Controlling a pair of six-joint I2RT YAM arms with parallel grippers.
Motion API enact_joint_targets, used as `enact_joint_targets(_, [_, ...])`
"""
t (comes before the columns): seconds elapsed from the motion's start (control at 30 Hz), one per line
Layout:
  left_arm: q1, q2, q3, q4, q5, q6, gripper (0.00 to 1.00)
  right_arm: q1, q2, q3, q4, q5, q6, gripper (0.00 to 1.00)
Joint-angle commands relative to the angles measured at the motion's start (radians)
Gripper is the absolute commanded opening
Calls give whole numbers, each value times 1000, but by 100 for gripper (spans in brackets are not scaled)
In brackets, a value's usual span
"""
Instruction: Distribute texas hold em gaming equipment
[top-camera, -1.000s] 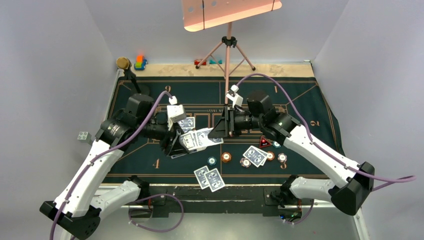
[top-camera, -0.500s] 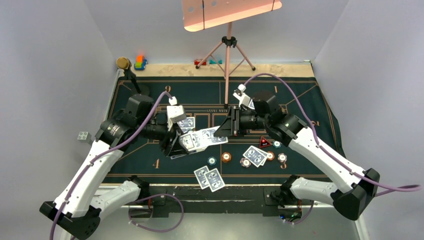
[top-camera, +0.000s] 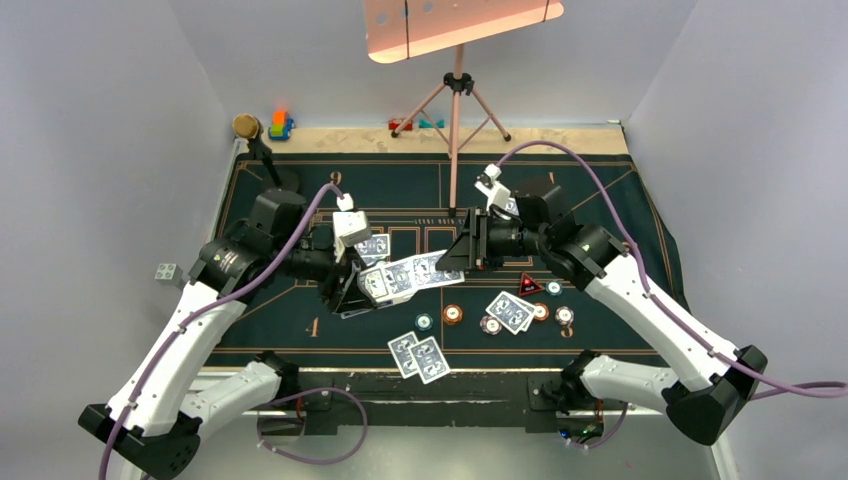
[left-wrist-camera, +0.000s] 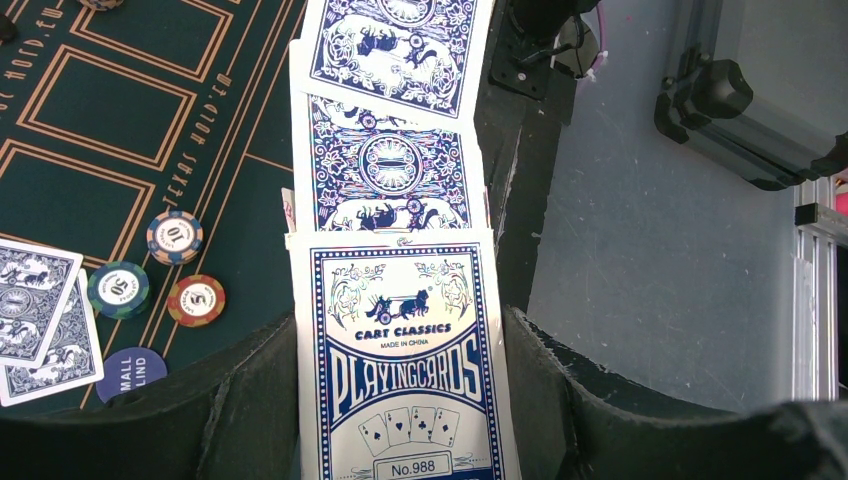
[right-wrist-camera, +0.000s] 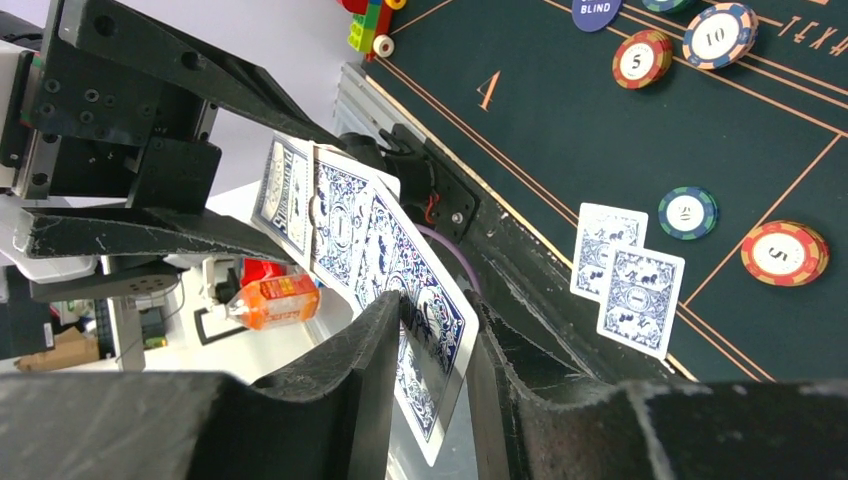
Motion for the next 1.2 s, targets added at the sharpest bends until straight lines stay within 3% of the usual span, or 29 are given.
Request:
enact_joint_targets(0.0, [5, -17, 21, 23, 21, 19, 0, -10, -25, 49, -63, 24, -50, 34])
enact_joint_targets(0.37, [5, -21, 17, 19, 17, 21, 0, -27, -14, 189, -238, 117, -129, 7])
enact_joint_targets(0.63, [5, -20, 18, 13, 11, 24, 0, -57, 8, 357, -358, 217, -220, 0])
enact_joint_targets(0.9, [5, -27, 23, 10, 22, 15, 0, -60, 110, 379, -372, 513, -352, 0])
enact_joint_targets(1.03, [5, -36, 26, -1, 26, 13, 0, -46, 270, 374, -341, 680, -406, 0])
enact_joint_targets(1.17, [6, -49, 33, -22, 33, 13, 0, 15, 468, 476, -386, 933, -455, 0])
